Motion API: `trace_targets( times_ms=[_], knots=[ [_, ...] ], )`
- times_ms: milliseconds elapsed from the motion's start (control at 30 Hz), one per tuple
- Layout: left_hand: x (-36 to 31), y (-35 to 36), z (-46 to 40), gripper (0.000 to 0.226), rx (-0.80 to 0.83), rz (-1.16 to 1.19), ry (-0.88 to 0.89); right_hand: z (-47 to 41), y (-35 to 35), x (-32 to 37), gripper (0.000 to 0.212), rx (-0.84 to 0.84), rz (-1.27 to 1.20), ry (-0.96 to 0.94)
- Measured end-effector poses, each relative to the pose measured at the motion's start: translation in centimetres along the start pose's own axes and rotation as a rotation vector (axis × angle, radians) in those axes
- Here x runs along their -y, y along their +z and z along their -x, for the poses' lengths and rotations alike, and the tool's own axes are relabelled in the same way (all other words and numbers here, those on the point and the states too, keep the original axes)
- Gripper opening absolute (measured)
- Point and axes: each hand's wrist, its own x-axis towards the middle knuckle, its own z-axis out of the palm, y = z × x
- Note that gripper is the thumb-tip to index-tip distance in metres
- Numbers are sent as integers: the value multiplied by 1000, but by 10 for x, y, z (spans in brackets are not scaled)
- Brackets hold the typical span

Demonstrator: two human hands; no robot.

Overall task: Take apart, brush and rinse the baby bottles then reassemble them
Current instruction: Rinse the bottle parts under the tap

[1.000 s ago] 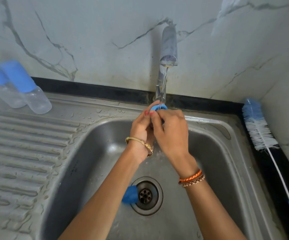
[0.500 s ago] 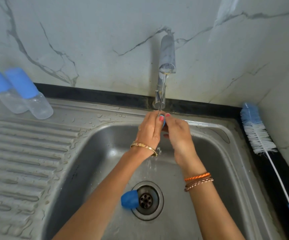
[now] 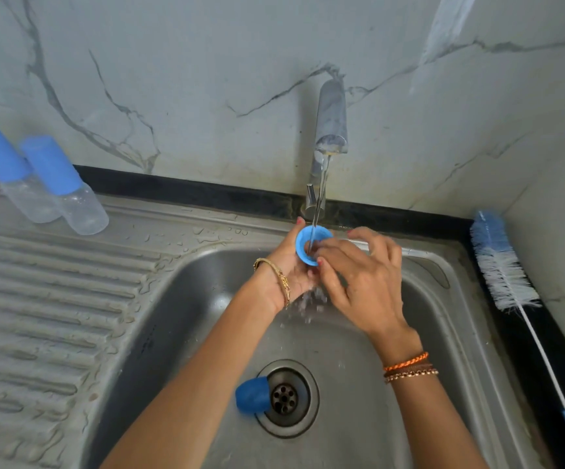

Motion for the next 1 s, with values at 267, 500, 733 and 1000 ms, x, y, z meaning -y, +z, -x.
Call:
trace_targets(
  times_ms=[267, 500, 733, 1000],
  knots=[
    [16, -17, 16, 22, 148, -129, 149, 39, 7, -2, 25, -20, -223, 206],
    [8, -10, 18, 17, -98, -172, 431, 14, 11, 23, 35, 75, -645, 463],
    [18, -4, 22, 11, -257, -248, 237, 27, 5, 16, 15, 31, -999, 682],
    [5, -14, 10, 40, -415, -1129, 934, 6, 9, 22, 26, 257, -1480, 1206]
  ],
)
